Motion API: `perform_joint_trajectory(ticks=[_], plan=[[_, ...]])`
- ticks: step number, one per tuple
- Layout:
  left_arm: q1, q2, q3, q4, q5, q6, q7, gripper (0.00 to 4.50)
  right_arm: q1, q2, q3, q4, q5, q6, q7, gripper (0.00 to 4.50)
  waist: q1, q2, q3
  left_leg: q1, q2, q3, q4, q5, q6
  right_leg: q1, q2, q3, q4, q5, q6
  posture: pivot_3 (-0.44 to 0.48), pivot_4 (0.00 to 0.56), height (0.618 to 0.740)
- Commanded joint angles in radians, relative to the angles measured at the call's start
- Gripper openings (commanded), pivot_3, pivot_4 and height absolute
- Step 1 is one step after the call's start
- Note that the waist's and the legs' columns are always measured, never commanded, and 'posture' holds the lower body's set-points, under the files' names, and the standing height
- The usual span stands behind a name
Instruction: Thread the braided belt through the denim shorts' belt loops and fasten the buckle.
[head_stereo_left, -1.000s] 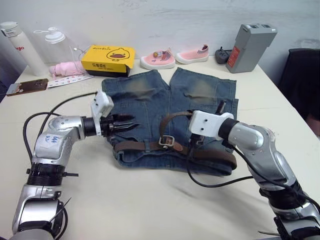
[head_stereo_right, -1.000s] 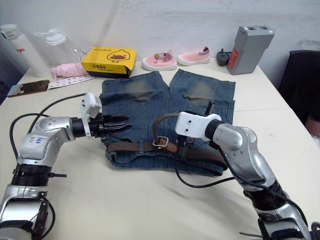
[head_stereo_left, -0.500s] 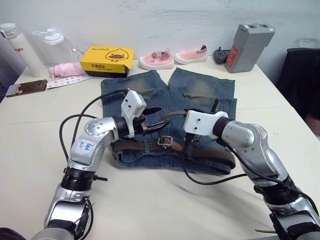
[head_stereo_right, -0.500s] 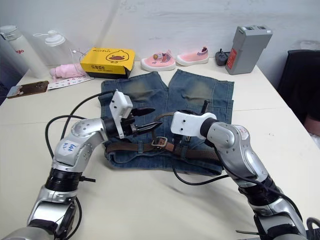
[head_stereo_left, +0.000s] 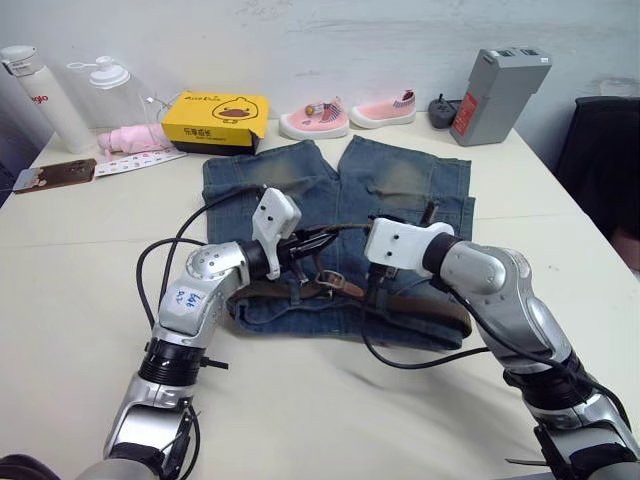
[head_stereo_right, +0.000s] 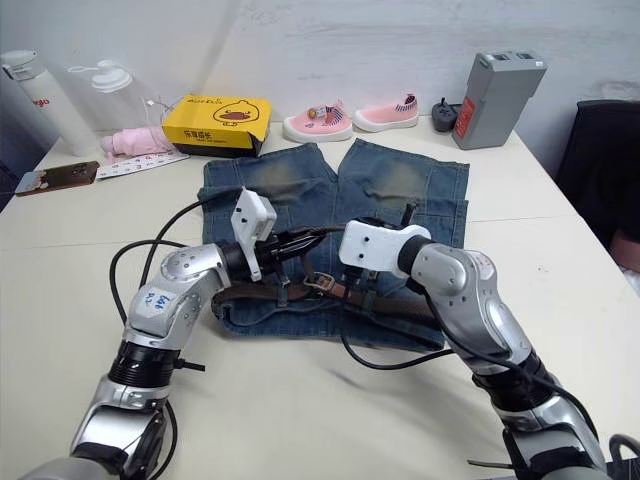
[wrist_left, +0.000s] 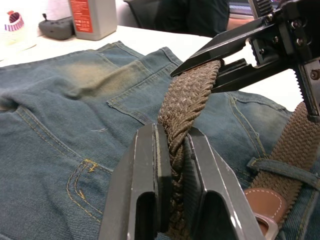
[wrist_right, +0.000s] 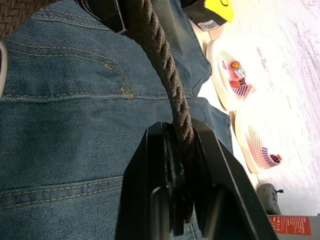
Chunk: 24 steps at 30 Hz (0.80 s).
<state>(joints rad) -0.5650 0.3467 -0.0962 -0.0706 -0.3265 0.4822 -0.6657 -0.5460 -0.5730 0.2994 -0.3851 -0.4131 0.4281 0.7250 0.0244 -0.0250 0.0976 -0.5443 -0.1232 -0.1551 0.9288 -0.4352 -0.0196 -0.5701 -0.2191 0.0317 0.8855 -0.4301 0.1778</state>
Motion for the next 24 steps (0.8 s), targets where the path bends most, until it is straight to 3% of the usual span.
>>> perform_joint_trajectory(ticks=[1, 2, 3, 4, 8, 11, 16, 20, 24], plan=[[0.018, -0.046, 0.028, -0.063, -0.034, 0.018, 0.047, 0.48, -0.032, 0.078, -0.107, -0.036, 0.04, 0.157, -0.05, 1.93, 0.0, 0.0, 0.0, 0.0, 0.0, 0.0, 0.0, 0.0, 0.0, 0.0, 0.0, 0.0, 0.0, 0.0, 0.0, 0.0, 0.15, 0.624], [0.022, -0.055, 0.032, -0.069, -0.04, 0.022, 0.054, 0.48, -0.036, 0.095, -0.13, -0.031, 0.05, 0.204, -0.058, 2.2, 0.0, 0.0, 0.0, 0.0, 0.0, 0.0, 0.0, 0.0, 0.0, 0.0, 0.0, 0.0, 0.0, 0.0, 0.0, 0.0, 0.15, 0.624], [0.025, -0.063, 0.036, -0.074, -0.045, 0.027, 0.06, 0.48, -0.037, 0.103, -0.144, -0.029, 0.058, 0.24, -0.057, 2.88, 0.0, 0.0, 0.0, 0.0, 0.0, 0.0, 0.0, 0.0, 0.0, 0.0, 0.0, 0.0, 0.0, 0.0, 0.0, 0.0, 0.15, 0.624], [0.032, -0.076, 0.042, -0.085, -0.057, 0.031, 0.067, 0.48, -0.03, 0.106, -0.158, -0.028, 0.067, 0.273, -0.05, 3.14, 0.002, 0.0, 0.0, 0.0, 0.0, 0.0, 0.0, 0.0, 0.0, 0.0, 0.0, 0.0, 0.0, 0.0, 0.0, 0.0, 0.15, 0.624], [0.048, -0.105, 0.062, -0.109, -0.086, 0.047, 0.089, 0.48, -0.028, 0.108, -0.172, -0.043, 0.1, 0.35, -0.043, 3.14, 0.0, 0.0, 0.0, 0.0, -0.001, -0.001, 0.0, 0.0, 0.0, 0.0, 0.0, 0.0, 0.0, 0.0, 0.0, 0.0, 0.15, 0.624], [0.067, -0.141, 0.089, -0.142, -0.128, 0.056, 0.113, 0.48, -0.026, 0.143, -0.197, -0.112, 0.206, 0.423, 0.002, 2.25, -0.001, 0.0, 0.0, 0.0, 0.0, -0.001, -0.001, 0.0, 0.0, 0.0, 0.0, 0.0, 0.0, 0.0, 0.0, 0.0, 0.15, 0.624], [0.09, -0.156, 0.1, -0.172, -0.159, 0.056, 0.117, 0.48, -0.005, 0.132, -0.144, -0.203, 0.327, 0.537, 0.063, 0.07, -0.001, 0.0, 0.0, 0.001, 0.0, -0.001, -0.001, 0.0, 0.0, 0.001, 0.0, 0.0, -0.001, 0.0, 0.001, 0.0, 0.15, 0.624], [0.112, -0.156, 0.096, -0.189, -0.17, 0.056, 0.12, 0.48, 0.003, 0.174, -0.046, -0.256, 0.399, 0.635, 0.048, 0.07, 0.0, 0.0, 0.0, 0.001, 0.0, 0.0, -0.001, 0.0, 0.0, 0.001, 0.0, 0.0, -0.003, 0.0, 0.001, 0.0, 0.15, 0.624], [0.121, -0.152, 0.101, -0.208, -0.183, 0.064, 0.122, 0.48, 0.009, 0.144, 0.096, -0.187, 0.359, 0.631, 0.003, 0.07, 0.001, 0.0, 0.0, 0.001, 0.0, -0.001, -0.001, 0.0, 0.0, 0.001, 0.0, 0.0, -0.003, 0.0, 0.001, 0.0, 0.15, 0.624]])
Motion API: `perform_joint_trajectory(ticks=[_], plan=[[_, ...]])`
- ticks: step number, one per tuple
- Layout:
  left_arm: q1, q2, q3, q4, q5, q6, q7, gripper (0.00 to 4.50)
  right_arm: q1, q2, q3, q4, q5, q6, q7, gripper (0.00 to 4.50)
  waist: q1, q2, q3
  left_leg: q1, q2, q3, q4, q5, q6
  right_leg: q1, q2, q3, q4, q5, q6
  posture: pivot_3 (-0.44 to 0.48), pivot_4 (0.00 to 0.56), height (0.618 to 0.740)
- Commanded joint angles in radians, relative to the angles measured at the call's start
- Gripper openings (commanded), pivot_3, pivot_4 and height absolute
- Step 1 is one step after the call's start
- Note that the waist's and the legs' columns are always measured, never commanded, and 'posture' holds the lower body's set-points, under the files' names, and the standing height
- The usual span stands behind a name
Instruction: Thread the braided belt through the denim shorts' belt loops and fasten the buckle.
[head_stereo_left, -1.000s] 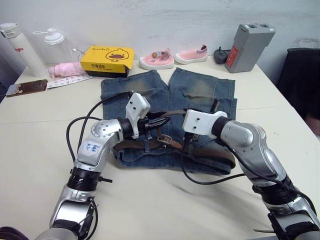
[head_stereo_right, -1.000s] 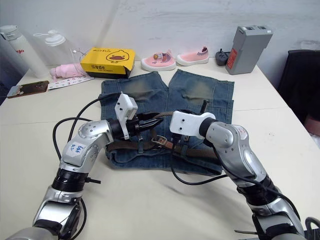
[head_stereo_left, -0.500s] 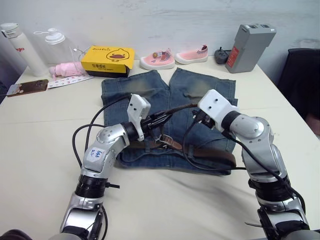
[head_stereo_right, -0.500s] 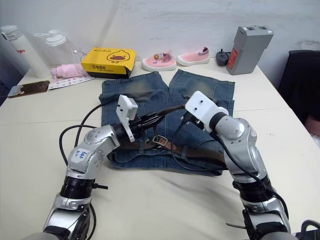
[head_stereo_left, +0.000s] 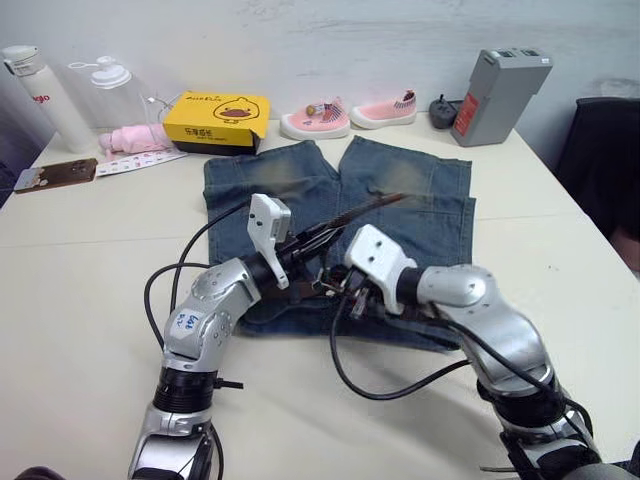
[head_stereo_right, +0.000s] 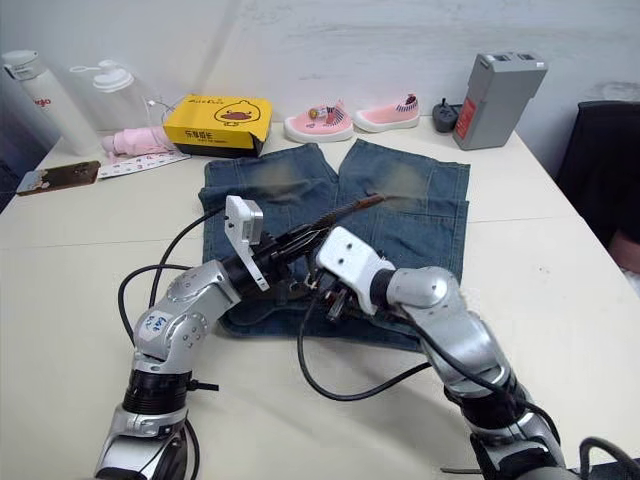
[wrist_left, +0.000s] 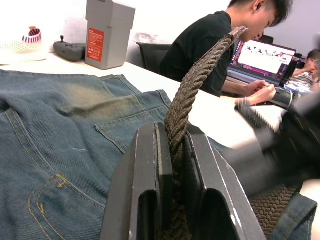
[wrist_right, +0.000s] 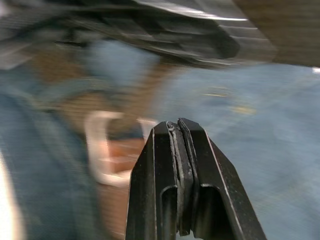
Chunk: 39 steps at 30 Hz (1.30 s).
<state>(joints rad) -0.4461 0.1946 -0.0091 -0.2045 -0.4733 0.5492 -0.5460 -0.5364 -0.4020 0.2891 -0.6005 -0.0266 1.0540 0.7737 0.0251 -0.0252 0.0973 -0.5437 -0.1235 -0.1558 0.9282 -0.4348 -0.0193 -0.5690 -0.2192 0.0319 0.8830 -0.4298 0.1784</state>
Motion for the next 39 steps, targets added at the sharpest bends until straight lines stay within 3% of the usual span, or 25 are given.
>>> perform_joint_trajectory(ticks=[1, 7, 13, 17, 23, 31, 39], plan=[[0.004, 0.002, 0.017, -0.08, -0.038, 0.0, 0.005, 0.48, 0.002, -0.037, 0.134, 0.038, -0.031, 0.014, -0.049, 0.07, 0.0, 0.0, 0.0, 0.0, 0.0, 0.0, 0.0, 0.0, 0.0, 0.0, 0.0, 0.0, 0.0, 0.0, 0.0, 0.0, 0.15, 0.624], [0.047, 0.057, 0.092, -0.173, -0.096, 0.057, 0.024, 0.48, 0.023, -0.133, 0.287, 0.101, -0.09, -0.02, -0.082, 0.07, 0.001, 0.0, -0.004, 0.001, 0.0, 0.0, 0.0, 0.0, 0.0, 0.0, -0.001, 0.0, 0.0, 0.0, 0.0, 0.0, 0.15, 0.624], [0.235, 0.165, 0.204, -0.242, -0.13, 0.096, 0.026, 0.48, 0.035, -0.147, 0.27, 0.079, -0.068, -0.044, -0.09, 0.07, 0.002, 0.001, -0.01, 0.001, -0.001, 0.0, 0.0, -0.001, 0.001, 0.002, -0.001, 0.0, -0.001, 0.0, 0.0, 0.0, 0.15, 0.624], [0.316, 0.154, 0.205, -0.268, -0.135, 0.081, 0.054, 0.48, 0.039, -0.099, 0.149, 0.013, 0.006, -0.047, -0.088, 0.07, 0.011, 0.001, -0.01, 0.001, -0.001, 0.0, 0.0, -0.001, 0.002, 0.002, -0.001, 0.001, 0.0, -0.001, -0.001, 0.0, 0.15, 0.624], [0.318, 0.13, 0.186, -0.273, -0.133, 0.062, 0.086, 0.48, -0.007, -0.063, -0.021, -0.052, 0.144, 0.042, -0.063, 0.07, 0.012, 0.004, -0.009, 0.0, 0.0, 0.001, 0.0, -0.001, 0.002, 0.0, 0.0, 0.001, -0.001, -0.001, -0.001, 0.0, 0.15, 0.624], [0.317, 0.136, 0.179, -0.274, -0.138, 0.055, 0.085, 0.48, 0.0, -0.109, 0.021, -0.022, 0.169, 0.066, -0.092, 0.07, 0.006, 0.004, -0.008, 0.0, 0.0, 0.001, 0.0, -0.001, 0.001, 0.0, -0.001, 0.001, -0.001, -0.001, -0.001, 0.0, 0.15, 0.624], [0.309, 0.138, 0.174, -0.279, -0.135, 0.056, 0.089, 0.48, 0.001, -0.082, 0.054, -0.027, 0.19, 0.08, -0.113, 0.07, 0.003, 0.004, -0.008, 0.0, 0.0, 0.001, 0.0, -0.001, 0.001, 0.0, -0.001, 0.001, -0.002, -0.001, -0.001, 0.0, 0.15, 0.624]])
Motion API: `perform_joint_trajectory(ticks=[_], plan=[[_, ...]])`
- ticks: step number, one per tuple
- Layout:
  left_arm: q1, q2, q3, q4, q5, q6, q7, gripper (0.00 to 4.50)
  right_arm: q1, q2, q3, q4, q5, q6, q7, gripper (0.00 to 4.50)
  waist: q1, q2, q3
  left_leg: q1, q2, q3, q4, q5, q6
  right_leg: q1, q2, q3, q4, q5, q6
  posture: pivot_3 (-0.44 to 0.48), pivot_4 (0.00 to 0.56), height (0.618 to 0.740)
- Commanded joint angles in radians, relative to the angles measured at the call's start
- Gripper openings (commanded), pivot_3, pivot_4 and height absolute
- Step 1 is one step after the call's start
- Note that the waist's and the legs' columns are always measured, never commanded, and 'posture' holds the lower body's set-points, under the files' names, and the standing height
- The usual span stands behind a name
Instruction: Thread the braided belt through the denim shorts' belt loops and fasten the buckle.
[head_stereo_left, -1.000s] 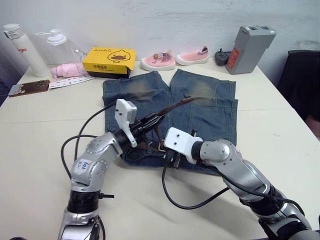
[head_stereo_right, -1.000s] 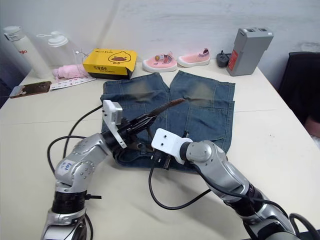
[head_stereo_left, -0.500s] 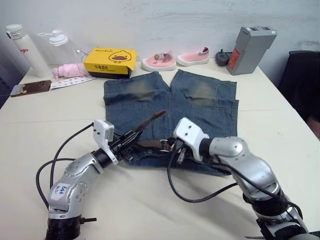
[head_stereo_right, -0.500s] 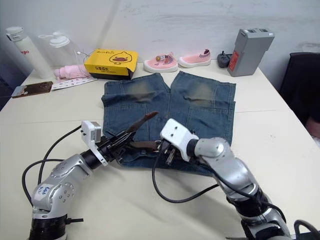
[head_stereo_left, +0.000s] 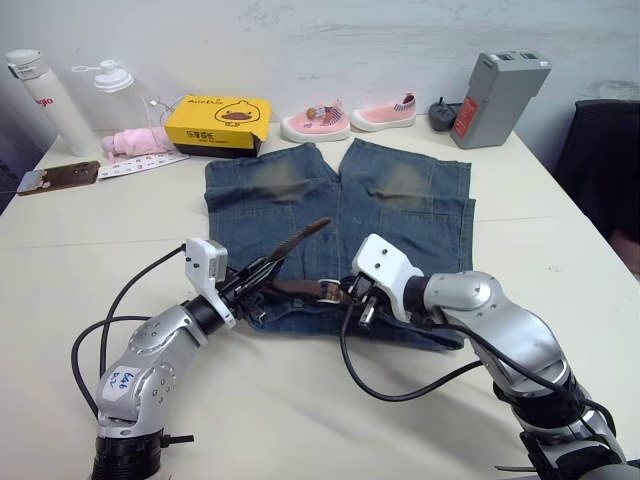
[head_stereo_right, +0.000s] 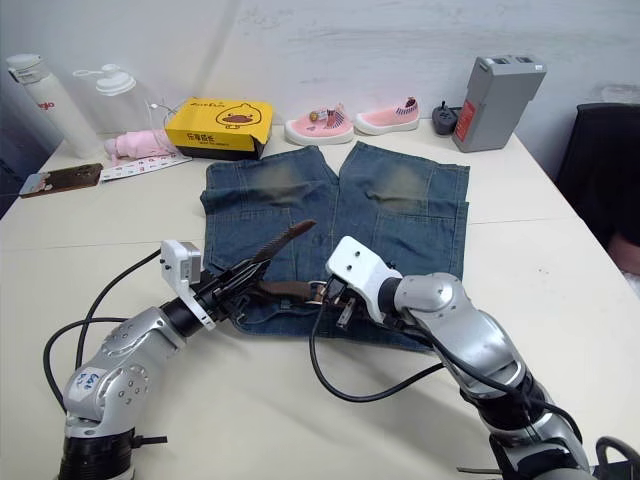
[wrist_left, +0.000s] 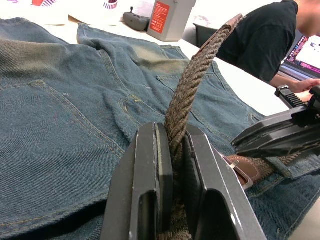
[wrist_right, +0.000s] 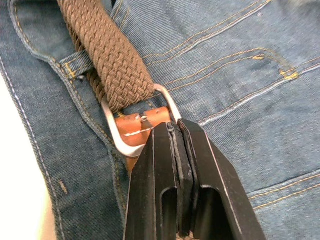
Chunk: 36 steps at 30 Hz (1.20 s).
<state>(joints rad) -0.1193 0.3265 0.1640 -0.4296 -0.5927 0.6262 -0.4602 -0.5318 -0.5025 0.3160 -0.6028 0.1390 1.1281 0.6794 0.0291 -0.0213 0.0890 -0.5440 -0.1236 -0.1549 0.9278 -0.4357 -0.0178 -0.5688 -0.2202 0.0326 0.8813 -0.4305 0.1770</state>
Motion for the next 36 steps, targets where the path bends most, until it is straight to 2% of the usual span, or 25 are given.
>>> perform_joint_trajectory(ticks=[1, 11, 17, 22, 26, 36], plan=[[-0.021, 0.006, 0.0, -0.054, -0.016, -0.02, 0.004, 0.48, -0.006, 0.023, 0.035, -0.023, 0.029, 0.01, -0.024, 0.07, -0.001, 0.0, 0.0, 0.0, 0.0, 0.0, 0.0, 0.0, 0.0, 0.0, 0.0, 0.0, 0.0, 0.0, 0.0, 0.0, 0.15, 0.624], [-0.07, 0.018, -0.024, -0.022, -0.004, -0.039, -0.025, 0.48, -0.068, 0.055, 0.126, 0.062, 0.034, -0.039, -0.036, 0.07, -0.003, 0.0, 0.0, 0.0, 0.0, 0.0, 0.0, 0.0, 0.0, 0.0, 0.001, 0.0, 0.0, 0.0, 0.0, 0.0, 0.15, 0.624], [-0.114, 0.055, -0.021, 0.025, 0.005, -0.057, -0.066, 0.48, -0.109, -0.004, 0.166, 0.085, 0.045, -0.083, 0.029, 0.07, -0.003, 0.0, 0.0, 0.0, 0.0, 0.0, -0.001, 0.0, 0.0, 0.0, 0.001, 0.0, 0.0, 0.0, 0.0, 0.0, 0.15, 0.624], [-0.103, 0.094, -0.007, 0.036, 0.005, -0.068, -0.099, 0.48, -0.157, -0.092, 0.081, 0.095, 0.094, -0.116, 0.121, 0.07, -0.003, 0.001, 0.001, 0.0, 0.0, 0.0, -0.001, 0.0, 0.0, 0.0, 0.001, -0.001, -0.001, 0.0, 0.0, 0.0, 0.15, 0.624], [-0.09, 0.118, -0.005, 0.041, 0.005, -0.08, -0.121, 0.48, -0.202, -0.103, 0.021, 0.148, 0.162, -0.127, 0.188, 0.07, -0.003, 0.002, 0.002, 0.0, 0.0, 0.0, -0.001, 0.0, 0.0, 0.0, 0.001, -0.001, -0.002, 0.0, 0.0, 0.0, 0.15, 0.624], [-0.087, 0.123, -0.003, 0.033, 0.0, -0.082, -0.121, 0.48, -0.238, -0.055, 0.069, 0.303, 0.225, -0.146, 0.287, 0.07, -0.003, 0.002, 0.002, 0.0, 0.001, 0.0, -0.002, 0.0, 0.0, 0.0, 0.001, -0.001, -0.003, 0.0, 0.0, 0.0, 0.15, 0.624]])
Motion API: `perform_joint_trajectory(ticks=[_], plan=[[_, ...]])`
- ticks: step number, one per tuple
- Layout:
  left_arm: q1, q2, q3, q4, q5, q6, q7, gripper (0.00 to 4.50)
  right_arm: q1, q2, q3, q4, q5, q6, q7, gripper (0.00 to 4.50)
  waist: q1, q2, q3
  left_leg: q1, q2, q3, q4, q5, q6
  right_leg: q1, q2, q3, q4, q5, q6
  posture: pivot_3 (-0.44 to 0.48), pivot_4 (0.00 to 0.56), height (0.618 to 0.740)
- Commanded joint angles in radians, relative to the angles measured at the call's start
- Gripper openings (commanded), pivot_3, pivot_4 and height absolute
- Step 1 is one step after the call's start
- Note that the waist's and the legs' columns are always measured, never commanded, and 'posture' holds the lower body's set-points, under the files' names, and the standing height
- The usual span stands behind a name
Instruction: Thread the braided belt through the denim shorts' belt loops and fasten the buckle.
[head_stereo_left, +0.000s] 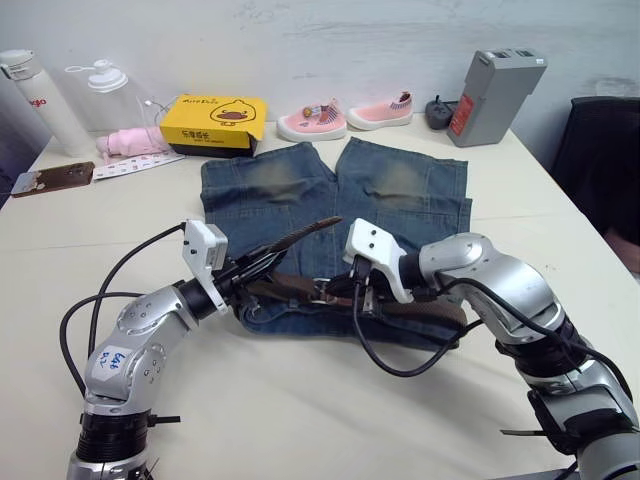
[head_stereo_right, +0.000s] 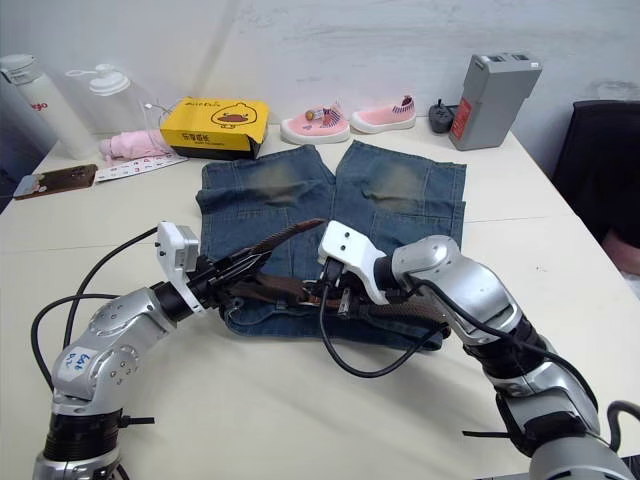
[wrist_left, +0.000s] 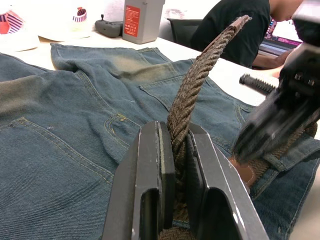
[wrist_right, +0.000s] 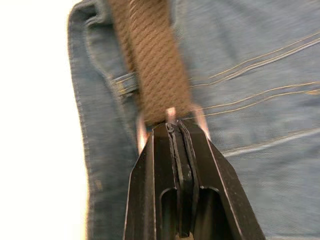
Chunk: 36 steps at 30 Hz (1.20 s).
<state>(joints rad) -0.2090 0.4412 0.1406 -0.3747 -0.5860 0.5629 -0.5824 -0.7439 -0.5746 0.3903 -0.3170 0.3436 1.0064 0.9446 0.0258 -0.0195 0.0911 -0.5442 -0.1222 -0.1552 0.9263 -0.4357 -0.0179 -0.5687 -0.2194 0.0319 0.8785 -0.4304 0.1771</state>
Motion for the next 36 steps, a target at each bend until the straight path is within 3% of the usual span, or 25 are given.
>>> perform_joint_trajectory(ticks=[1, 19, 36], plan=[[0.004, 0.008, 0.021, -0.024, -0.007, -0.017, 0.002, 0.48, -0.029, 0.027, 0.0, 0.041, 0.017, -0.036, 0.024, 0.07, 0.0, 0.0, 0.0, 0.0, 0.0, 0.0, 0.0, 0.0, 0.0, 0.0, 0.0, 0.0, 0.0, 0.0, 0.0, 0.0, 0.15, 0.624], [0.018, 0.009, 0.025, -0.042, -0.016, -0.014, 0.015, 0.48, -0.098, 0.053, 0.04, 0.212, -0.033, -0.151, 0.082, 0.07, -0.001, 0.001, 0.0, 0.0, 0.0, 0.0, 0.0, 0.0, 0.0, 0.0, 0.0, 0.0, 0.0, 0.0, 0.0, 0.0, 0.15, 0.624], [0.006, 0.014, 0.014, -0.029, -0.004, -0.028, 0.004, 0.48, -0.12, 0.096, 0.178, 0.276, -0.143, -0.177, 0.116, 0.07, -0.005, 0.001, 0.0, 0.001, 0.0, 0.0, 0.0, 0.0, -0.001, 0.0, 0.001, 0.0, 0.001, 0.0, 0.0, 0.0, 0.15, 0.624]])
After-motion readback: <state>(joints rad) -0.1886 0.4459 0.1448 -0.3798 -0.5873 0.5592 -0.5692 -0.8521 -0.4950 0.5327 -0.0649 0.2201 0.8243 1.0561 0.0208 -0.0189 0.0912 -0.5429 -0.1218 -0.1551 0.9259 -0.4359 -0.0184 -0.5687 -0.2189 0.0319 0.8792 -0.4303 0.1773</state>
